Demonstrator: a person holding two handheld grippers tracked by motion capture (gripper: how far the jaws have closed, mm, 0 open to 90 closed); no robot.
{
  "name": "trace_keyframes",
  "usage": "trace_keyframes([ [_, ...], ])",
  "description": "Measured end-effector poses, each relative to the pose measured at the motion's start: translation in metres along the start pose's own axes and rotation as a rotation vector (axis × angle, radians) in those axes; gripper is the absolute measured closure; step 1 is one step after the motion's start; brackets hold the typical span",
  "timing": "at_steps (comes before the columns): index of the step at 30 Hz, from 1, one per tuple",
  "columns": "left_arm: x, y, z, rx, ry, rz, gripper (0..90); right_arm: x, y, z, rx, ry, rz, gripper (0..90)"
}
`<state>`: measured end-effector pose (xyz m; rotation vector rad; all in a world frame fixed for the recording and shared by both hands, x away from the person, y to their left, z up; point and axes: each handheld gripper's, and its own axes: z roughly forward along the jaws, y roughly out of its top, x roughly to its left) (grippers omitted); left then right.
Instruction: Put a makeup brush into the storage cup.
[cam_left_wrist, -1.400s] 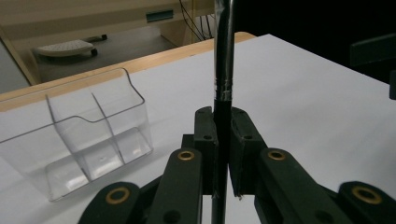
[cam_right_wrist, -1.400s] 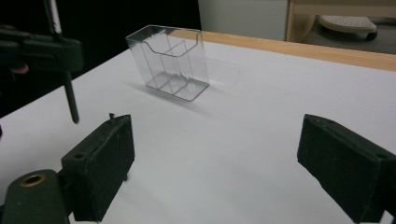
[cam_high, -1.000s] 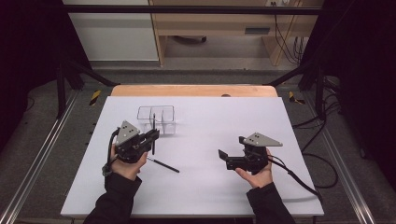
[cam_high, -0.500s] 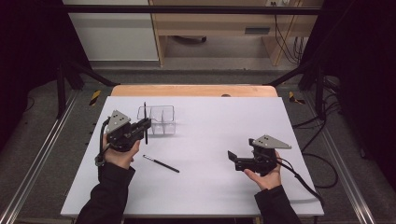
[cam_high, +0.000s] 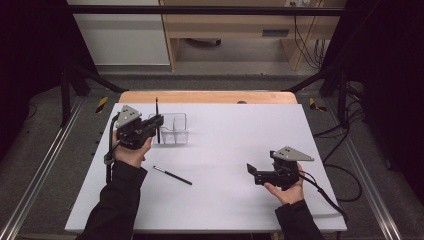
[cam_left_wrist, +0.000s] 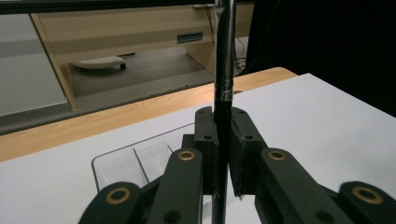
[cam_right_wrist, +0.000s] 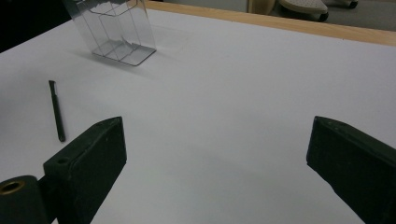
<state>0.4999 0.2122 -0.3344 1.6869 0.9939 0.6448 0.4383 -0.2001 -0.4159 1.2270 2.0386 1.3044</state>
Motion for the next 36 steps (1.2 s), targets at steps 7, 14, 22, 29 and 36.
trace_keyframes([
  [7, 0.007, 0.012, 0.007, -0.007, -0.001, -0.006, 82.3, 0.000, 0.000, 0.001, 0.004, -0.003, -0.002, 5.0],
  [14, 0.011, 0.019, 0.019, 0.005, 0.011, 0.006, 82.3, 0.000, 0.000, 0.000, -0.001, 0.000, 0.004, 5.0],
  [22, 0.019, 0.026, 0.030, 0.009, 0.029, 0.001, 82.3, -0.001, 0.001, -0.001, -0.002, -0.003, 0.006, 5.0],
  [29, 0.026, 0.025, 0.041, 0.008, 0.032, -0.011, 82.3, -0.001, 0.001, 0.000, 0.000, -0.005, 0.004, 4.9],
  [36, 0.030, 0.022, 0.053, 0.012, 0.047, -0.018, 82.3, -0.001, 0.001, -0.002, -0.006, -0.003, 0.009, 5.1],
])
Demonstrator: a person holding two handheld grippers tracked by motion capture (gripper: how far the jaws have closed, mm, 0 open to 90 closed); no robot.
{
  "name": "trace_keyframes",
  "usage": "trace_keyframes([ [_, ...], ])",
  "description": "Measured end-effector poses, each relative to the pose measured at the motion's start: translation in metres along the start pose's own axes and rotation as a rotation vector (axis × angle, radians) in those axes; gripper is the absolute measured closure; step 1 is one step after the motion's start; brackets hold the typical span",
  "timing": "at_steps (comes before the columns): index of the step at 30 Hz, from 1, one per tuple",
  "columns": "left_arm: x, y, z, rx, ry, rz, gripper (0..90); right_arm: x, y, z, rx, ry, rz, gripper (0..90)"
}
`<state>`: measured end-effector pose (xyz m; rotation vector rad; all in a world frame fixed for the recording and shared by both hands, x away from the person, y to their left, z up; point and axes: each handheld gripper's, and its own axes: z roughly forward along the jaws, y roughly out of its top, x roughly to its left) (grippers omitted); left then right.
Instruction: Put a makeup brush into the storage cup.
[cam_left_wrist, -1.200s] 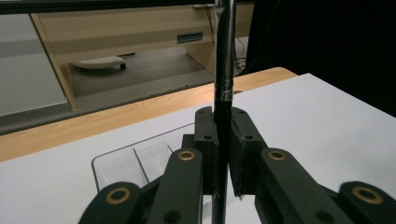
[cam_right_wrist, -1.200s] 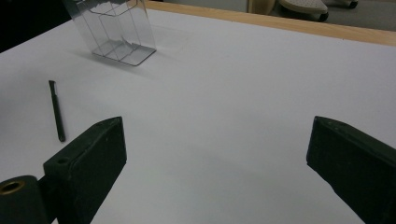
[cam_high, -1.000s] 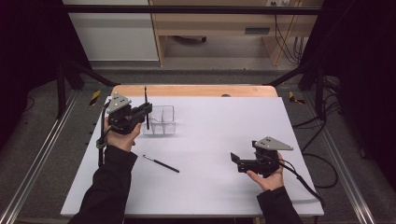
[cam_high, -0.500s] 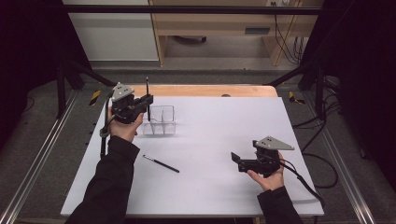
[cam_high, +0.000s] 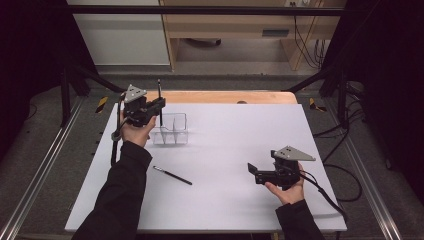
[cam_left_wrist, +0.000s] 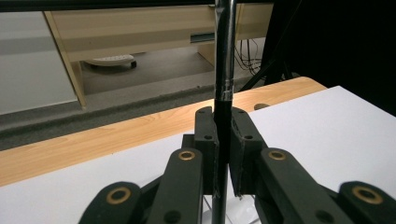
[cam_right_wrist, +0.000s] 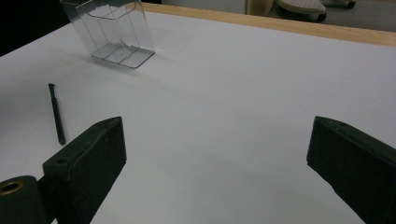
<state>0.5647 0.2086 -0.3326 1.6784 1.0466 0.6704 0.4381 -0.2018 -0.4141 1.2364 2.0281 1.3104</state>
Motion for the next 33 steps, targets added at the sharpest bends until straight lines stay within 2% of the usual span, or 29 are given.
trace_keyframes([
  [6, 0.000, 0.003, 0.011, -0.004, 0.000, 0.009, 82.3, 0.000, 0.000, -0.001, -0.002, -0.002, 0.000, 4.7],
  [14, 0.005, 0.000, 0.025, 0.017, 0.012, -0.006, 82.3, -0.001, 0.001, -0.001, -0.003, -0.007, 0.001, 3.8],
  [27, 0.006, -0.008, 0.034, 0.032, 0.012, -0.015, 82.4, -0.001, 0.000, 0.000, 0.000, -0.005, 0.001, 3.8],
  [33, 0.007, -0.013, 0.038, 0.036, 0.019, -0.004, 82.4, 0.000, 0.000, 0.000, 0.002, -0.004, 0.001, 3.8],
])
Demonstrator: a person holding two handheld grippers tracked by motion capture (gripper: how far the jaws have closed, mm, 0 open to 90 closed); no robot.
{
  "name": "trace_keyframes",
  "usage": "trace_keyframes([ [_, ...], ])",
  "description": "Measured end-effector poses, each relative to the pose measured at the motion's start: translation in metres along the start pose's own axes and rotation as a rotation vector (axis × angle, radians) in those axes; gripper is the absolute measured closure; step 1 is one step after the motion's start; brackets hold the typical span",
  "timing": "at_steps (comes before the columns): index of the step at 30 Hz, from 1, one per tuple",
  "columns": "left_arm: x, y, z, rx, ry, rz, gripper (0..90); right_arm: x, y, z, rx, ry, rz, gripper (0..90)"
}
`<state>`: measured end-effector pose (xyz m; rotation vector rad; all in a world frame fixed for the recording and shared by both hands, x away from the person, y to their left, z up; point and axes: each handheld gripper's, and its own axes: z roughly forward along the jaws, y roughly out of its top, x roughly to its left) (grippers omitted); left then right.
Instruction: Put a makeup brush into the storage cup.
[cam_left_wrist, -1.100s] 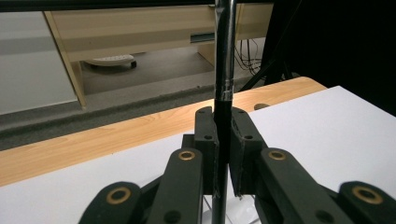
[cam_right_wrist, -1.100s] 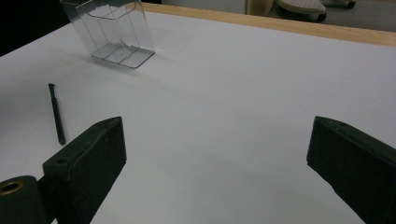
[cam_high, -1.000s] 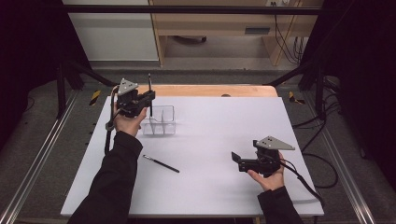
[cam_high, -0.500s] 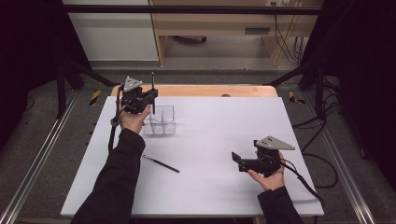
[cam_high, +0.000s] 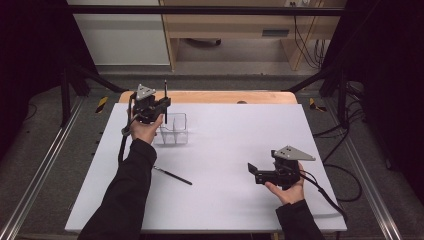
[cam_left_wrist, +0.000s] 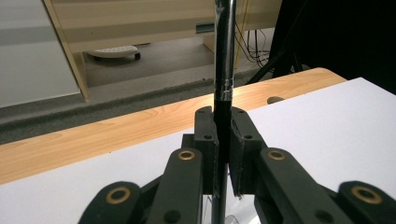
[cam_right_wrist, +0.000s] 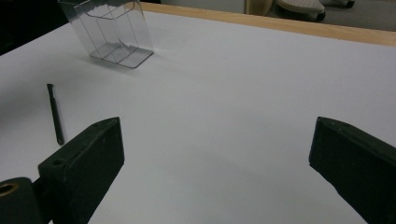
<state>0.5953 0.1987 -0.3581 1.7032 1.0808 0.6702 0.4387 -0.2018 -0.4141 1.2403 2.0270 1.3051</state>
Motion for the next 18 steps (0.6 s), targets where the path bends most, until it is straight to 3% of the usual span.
trace_keyframes([
  [18, 0.005, -0.021, 0.004, 0.023, 0.004, -0.016, 82.5, 0.001, -0.001, 0.001, 0.004, 0.004, 0.000, 3.8],
])
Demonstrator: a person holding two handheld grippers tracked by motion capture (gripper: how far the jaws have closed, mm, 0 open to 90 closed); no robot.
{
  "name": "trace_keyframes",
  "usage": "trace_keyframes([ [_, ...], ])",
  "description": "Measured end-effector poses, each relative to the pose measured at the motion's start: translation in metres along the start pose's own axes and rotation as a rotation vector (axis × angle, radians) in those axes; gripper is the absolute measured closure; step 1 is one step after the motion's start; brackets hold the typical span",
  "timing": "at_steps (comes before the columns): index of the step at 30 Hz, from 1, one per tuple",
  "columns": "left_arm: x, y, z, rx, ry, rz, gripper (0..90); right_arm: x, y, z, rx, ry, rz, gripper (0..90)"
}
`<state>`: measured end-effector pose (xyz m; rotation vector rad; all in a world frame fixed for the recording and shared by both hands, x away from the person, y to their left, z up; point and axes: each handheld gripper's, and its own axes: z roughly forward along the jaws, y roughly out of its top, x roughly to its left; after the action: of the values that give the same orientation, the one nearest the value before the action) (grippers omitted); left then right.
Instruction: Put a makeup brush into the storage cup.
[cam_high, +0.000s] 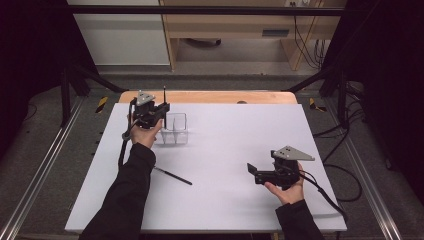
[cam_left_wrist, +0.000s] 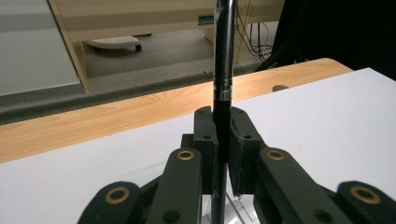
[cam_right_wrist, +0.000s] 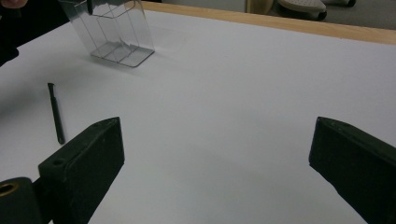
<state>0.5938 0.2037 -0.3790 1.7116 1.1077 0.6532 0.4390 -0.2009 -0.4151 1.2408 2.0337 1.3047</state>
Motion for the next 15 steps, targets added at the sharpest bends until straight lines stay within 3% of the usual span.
trace_keyframes([
  [15, 0.000, -0.020, 0.003, 0.028, 0.003, 0.009, 82.5, 0.001, 0.000, 0.001, -0.002, 0.005, 0.005, 3.9],
])
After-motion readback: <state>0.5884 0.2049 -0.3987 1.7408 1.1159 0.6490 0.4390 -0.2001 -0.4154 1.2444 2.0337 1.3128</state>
